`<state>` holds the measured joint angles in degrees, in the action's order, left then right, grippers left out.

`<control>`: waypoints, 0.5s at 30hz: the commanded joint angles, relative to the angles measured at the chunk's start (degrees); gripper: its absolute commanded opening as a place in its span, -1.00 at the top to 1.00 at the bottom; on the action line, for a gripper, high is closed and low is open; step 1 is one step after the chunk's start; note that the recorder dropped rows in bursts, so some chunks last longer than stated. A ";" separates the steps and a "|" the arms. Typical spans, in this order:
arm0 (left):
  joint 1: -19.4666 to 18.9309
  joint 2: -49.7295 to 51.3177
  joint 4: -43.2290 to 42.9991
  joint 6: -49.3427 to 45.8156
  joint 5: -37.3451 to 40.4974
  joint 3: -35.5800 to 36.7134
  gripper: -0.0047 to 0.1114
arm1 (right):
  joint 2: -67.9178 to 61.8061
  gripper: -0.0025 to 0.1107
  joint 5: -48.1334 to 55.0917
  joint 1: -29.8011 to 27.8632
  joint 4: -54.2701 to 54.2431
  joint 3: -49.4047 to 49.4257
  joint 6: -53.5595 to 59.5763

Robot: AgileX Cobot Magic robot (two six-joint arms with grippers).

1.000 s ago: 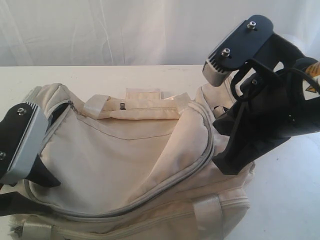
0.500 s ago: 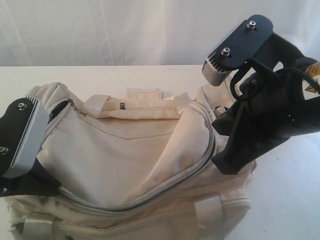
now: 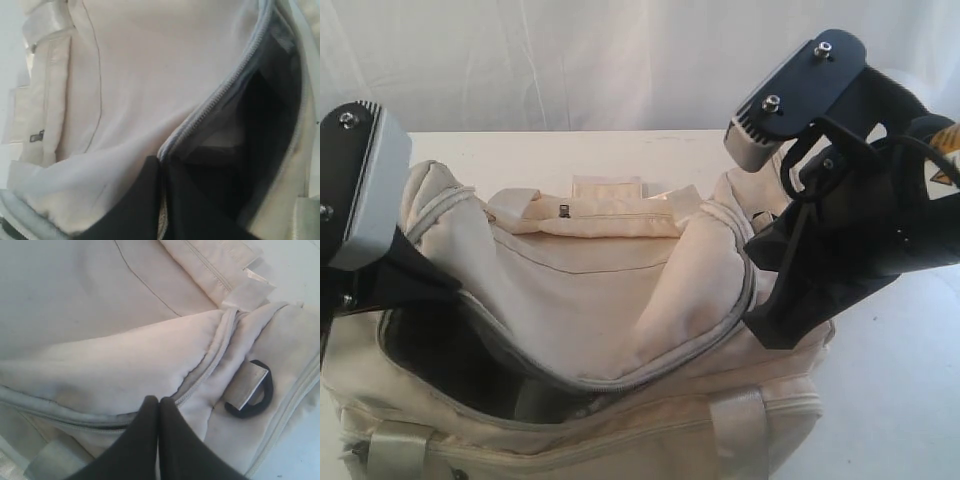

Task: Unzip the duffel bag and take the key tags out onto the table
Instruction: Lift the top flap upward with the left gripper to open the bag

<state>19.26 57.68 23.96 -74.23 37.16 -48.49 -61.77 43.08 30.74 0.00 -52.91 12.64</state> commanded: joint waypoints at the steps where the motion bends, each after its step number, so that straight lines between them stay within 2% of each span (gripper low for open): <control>1: 0.31 -0.20 2.31 0.96 -8.91 -0.22 0.92 | 0.04 0.96 -0.46 -0.47 0.00 0.31 0.00; 2: 0.31 0.03 3.38 1.39 -15.16 -0.22 0.92 | 0.04 0.96 -0.46 -0.47 0.00 0.31 0.00; 3: 0.31 0.52 4.23 1.39 -17.46 -0.22 0.92 | 0.04 0.96 -0.46 -0.47 0.00 0.31 0.00; 8: 0.31 9.35 5.77 1.39 -39.41 -0.22 0.92 | 0.04 0.96 -0.35 -0.47 -0.41 0.31 0.00; 11: 0.31 18.49 5.51 1.39 -59.59 -1.10 0.92 | 0.04 0.96 -0.35 -0.47 -0.41 0.31 -0.93; 13: -0.08 26.90 5.51 2.92 -64.81 -5.25 0.92 | 0.04 0.96 -0.68 -0.47 -0.41 0.31 -0.94; 15: -1.23 34.95 5.05 2.92 -64.85 -11.46 0.92 | 0.04 0.96 -0.95 -0.47 -0.41 0.31 -0.94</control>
<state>19.03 86.23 28.28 -72.35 -25.39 -55.39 -61.77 42.94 30.74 0.00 -52.91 11.97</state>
